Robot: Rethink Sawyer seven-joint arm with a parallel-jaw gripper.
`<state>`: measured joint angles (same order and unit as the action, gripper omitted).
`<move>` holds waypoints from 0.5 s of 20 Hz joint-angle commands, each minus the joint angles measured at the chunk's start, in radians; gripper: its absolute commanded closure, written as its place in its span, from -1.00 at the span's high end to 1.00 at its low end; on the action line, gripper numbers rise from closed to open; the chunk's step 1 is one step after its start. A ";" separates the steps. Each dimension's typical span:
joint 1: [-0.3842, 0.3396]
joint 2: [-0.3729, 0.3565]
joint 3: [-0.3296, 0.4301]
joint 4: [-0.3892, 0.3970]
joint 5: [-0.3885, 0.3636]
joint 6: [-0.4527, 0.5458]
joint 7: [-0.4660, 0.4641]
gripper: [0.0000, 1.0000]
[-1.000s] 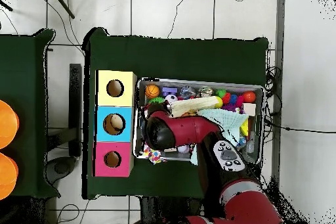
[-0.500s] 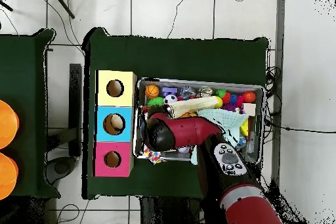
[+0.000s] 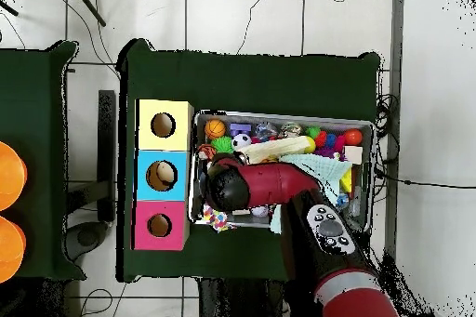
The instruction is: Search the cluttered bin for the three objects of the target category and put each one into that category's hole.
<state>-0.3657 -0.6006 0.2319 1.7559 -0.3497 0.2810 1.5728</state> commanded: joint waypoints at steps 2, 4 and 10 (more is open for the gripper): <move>-0.025 -0.025 0.067 -0.057 0.061 0.194 0.040 -1.00; -0.020 -0.020 0.068 -0.069 0.063 0.204 0.041 -1.00; -0.014 -0.023 0.062 -0.062 0.045 0.117 0.073 1.00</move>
<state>-0.3658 -0.6209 0.2319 1.7493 -0.3284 0.3772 1.5728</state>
